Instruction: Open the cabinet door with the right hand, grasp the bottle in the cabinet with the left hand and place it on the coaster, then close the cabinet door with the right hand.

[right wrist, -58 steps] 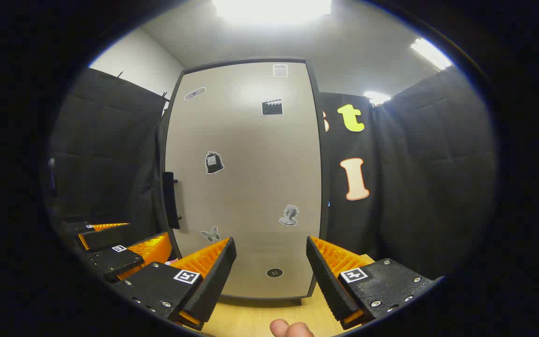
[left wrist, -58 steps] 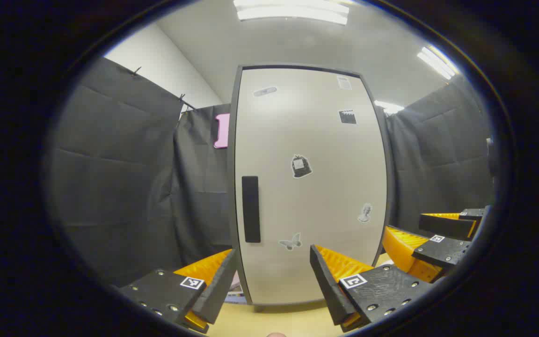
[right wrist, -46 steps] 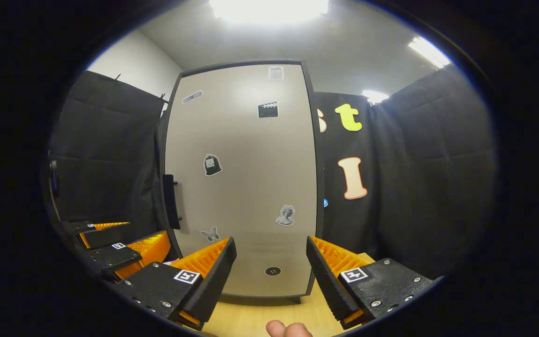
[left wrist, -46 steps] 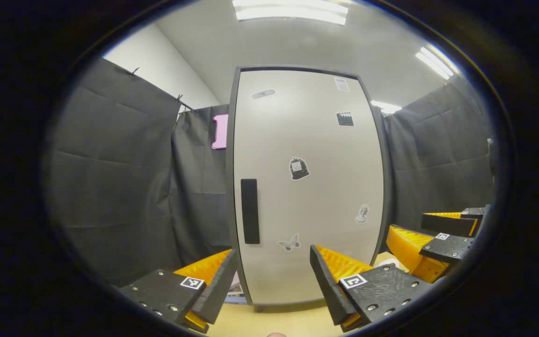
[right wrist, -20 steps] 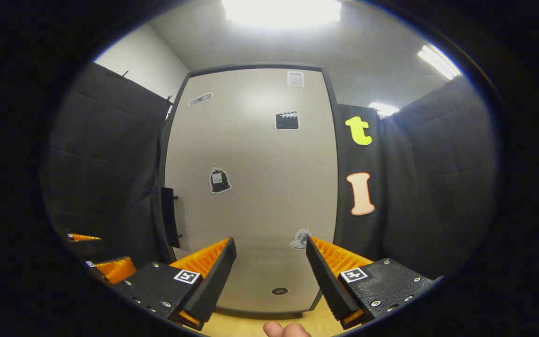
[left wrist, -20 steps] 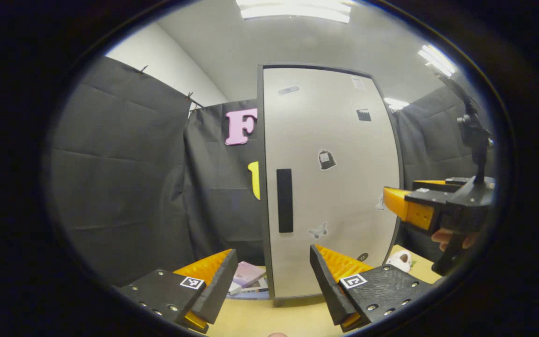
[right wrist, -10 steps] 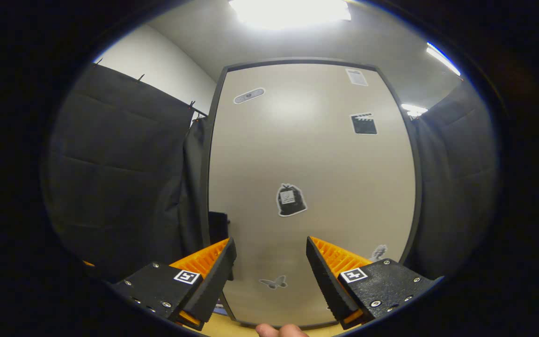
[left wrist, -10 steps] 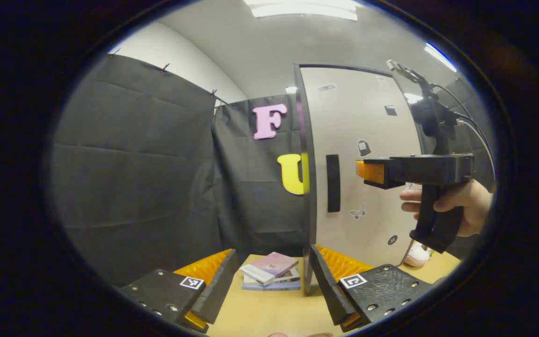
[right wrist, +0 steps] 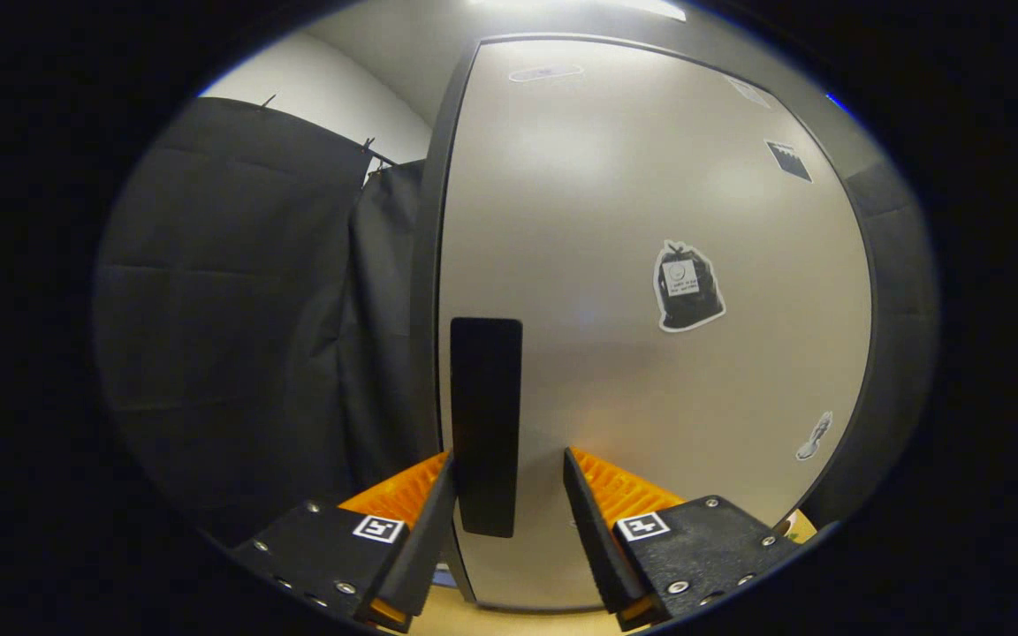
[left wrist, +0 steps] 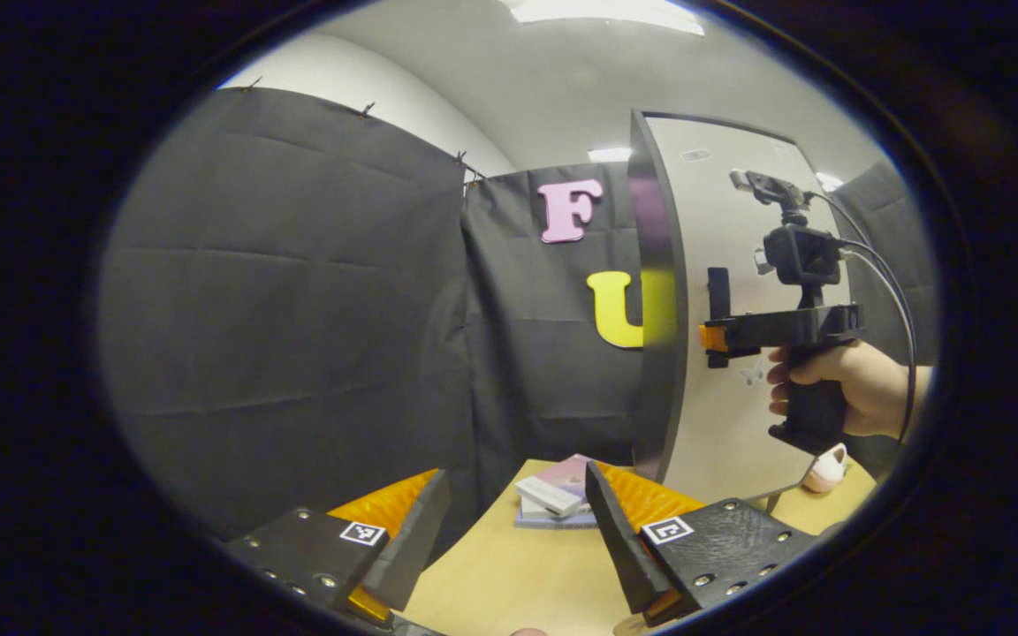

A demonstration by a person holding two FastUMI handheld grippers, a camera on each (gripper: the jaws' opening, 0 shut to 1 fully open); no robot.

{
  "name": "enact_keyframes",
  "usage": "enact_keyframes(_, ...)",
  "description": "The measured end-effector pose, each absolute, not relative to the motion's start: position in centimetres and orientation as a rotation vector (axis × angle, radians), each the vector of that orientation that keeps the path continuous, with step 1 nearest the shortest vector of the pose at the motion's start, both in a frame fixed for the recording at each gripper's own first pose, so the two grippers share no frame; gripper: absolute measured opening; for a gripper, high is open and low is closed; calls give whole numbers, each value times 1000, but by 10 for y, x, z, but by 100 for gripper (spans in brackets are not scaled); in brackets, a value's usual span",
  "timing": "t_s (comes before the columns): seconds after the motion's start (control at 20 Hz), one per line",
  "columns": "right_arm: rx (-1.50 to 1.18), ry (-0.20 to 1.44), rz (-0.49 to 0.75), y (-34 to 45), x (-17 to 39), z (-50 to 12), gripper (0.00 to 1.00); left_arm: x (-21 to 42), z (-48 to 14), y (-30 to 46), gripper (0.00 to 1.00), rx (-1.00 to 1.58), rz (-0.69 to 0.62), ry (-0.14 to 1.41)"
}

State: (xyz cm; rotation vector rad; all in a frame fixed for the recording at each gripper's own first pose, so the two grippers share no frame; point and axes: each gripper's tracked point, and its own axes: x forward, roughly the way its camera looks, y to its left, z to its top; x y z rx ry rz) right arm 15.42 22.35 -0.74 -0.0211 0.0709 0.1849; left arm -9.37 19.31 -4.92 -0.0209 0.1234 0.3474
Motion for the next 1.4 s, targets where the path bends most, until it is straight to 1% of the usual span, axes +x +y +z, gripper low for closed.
enact_keyframes(0.05,-21,70,212,229,153,-7,60,-93,-51,197,89,-24,349,124)
enact_keyframes(0.1,-43,71,223,231,150,-5,52,-93,-52,197,89,-28,348,123)
enact_keyframes(0.15,-62,63,227,231,149,-4,32,-92,-52,197,89,-32,344,124)
enact_keyframes(0.2,-64,64,231,231,153,-6,33,-92,-53,196,89,-33,338,124)
enact_keyframes(0.25,-62,67,239,232,153,-7,30,-90,-53,197,93,-34,330,123)
enact_keyframes(0.3,-64,71,247,231,149,-5,28,-88,-54,198,94,-33,322,124)
enact_keyframes(0.35,-67,78,254,231,153,-7,24,-84,-55,199,94,-34,312,124)
enact_keyframes(0.4,-70,81,261,230,152,-8,23,-81,-56,197,94,-36,301,123)
enact_keyframes(0.45,-73,85,268,230,150,-8,20,-78,-56,196,93,-37,290,122)
enact_keyframes(0.5,-73,91,277,230,145,-7,19,-74,-57,194,89,-37,277,122)
enact_keyframes(0.75,-73,100,344,228,123,-5,17,-55,-61,183,89,-35,206,117)
enact_keyframes(0.8,-73,99,360,227,117,-4,18,-54,-63,178,89,-39,190,121)
enact_keyframes(0.85,-74,103,375,225,110,-3,18,-54,-66,173,84,-47,174,128)
enact_keyframes(0.95,-76,108,398,224,98,-1,18,-52,-66,160,89,-55,147,132)
enact_keyframes(1.05,-78,111,420,221,89,1,18,-51,-57,153,89,-32,138,121)
enact_keyframes(1.1,-76,112,435,220,89,-1,18,-49,-51,148,85,-22,138,112)
enact_keyframes(1.15,-72,114,453,219,85,-1,18,-50,-47,142,84,-18,140,104)
enact_keyframes(1.2,-72,112,474,216,80,-1,17,-51,-44,134,89,-20,139,100)
enact_keyframes(1.35,-72,117,548,211,75,-1,18,-57,-40,110,93,-13,148,101)
enact_keyframes(1.4,-74,117,574,209,75,-1,18,-57,-40,101,93,-10,153,107)
